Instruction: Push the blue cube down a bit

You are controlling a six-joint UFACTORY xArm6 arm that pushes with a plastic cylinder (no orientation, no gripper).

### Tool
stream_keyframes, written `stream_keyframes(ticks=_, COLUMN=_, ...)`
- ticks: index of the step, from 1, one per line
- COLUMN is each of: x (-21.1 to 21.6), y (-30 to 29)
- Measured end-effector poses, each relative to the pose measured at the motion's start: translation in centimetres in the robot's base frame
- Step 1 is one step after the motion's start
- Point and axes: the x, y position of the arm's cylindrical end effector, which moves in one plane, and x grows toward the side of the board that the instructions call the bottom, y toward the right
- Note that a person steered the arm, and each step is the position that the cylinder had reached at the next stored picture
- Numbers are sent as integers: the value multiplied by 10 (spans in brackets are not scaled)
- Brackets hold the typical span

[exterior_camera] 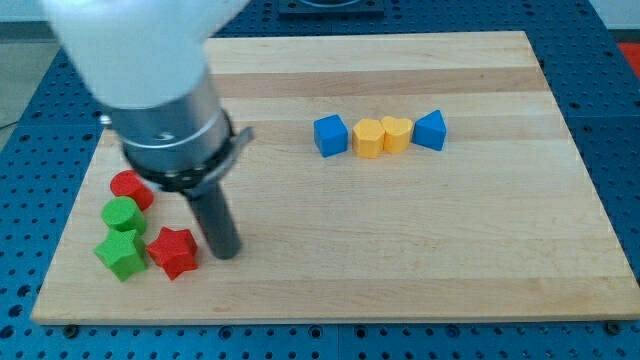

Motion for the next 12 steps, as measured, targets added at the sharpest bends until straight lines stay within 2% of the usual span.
stream_keyframes(ticks=1, x=1, y=7)
stream_keyframes(ticks=3, x=2, y=-72)
stream_keyframes(ticks=4, x=4, y=-75)
stream_keyframes(ticks=5, x=-18, y=-12)
stream_keyframes(ticks=6, x=-72, y=8)
stream_keyframes(ticks=8, x=-183, y=-26)
stream_keyframes(ticks=9, x=-231, y=32)
stream_keyframes(ticks=10, x=-234, y=112)
stream_keyframes(ticks=11, x=-210, y=123)
stream_keyframes(ticks=12, x=-184, y=105)
